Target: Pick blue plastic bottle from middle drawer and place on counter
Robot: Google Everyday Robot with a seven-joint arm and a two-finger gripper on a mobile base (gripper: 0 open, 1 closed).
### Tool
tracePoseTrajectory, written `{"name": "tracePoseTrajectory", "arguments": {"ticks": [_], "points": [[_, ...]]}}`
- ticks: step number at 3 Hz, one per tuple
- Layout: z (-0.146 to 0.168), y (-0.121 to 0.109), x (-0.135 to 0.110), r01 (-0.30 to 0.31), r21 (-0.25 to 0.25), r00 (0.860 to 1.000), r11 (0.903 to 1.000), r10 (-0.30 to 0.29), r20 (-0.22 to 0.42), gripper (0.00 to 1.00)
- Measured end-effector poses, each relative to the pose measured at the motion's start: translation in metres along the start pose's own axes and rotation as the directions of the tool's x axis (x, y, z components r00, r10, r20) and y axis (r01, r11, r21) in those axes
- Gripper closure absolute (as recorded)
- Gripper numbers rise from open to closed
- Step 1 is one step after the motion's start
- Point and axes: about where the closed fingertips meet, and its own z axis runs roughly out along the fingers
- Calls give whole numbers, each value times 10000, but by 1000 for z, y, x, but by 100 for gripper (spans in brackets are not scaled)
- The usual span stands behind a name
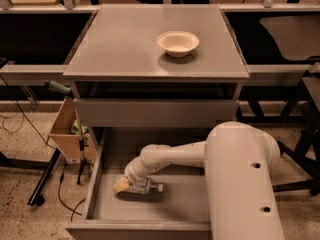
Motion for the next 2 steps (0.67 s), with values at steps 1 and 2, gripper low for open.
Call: {"name": "tracePoseTrajectory", "arguments": {"ticks": [1, 2], "points": [[-2, 1, -2, 2, 2, 10000, 10000, -2, 3, 65], [-14, -3, -10, 158, 227, 9993, 9996, -166, 342, 89]]}}
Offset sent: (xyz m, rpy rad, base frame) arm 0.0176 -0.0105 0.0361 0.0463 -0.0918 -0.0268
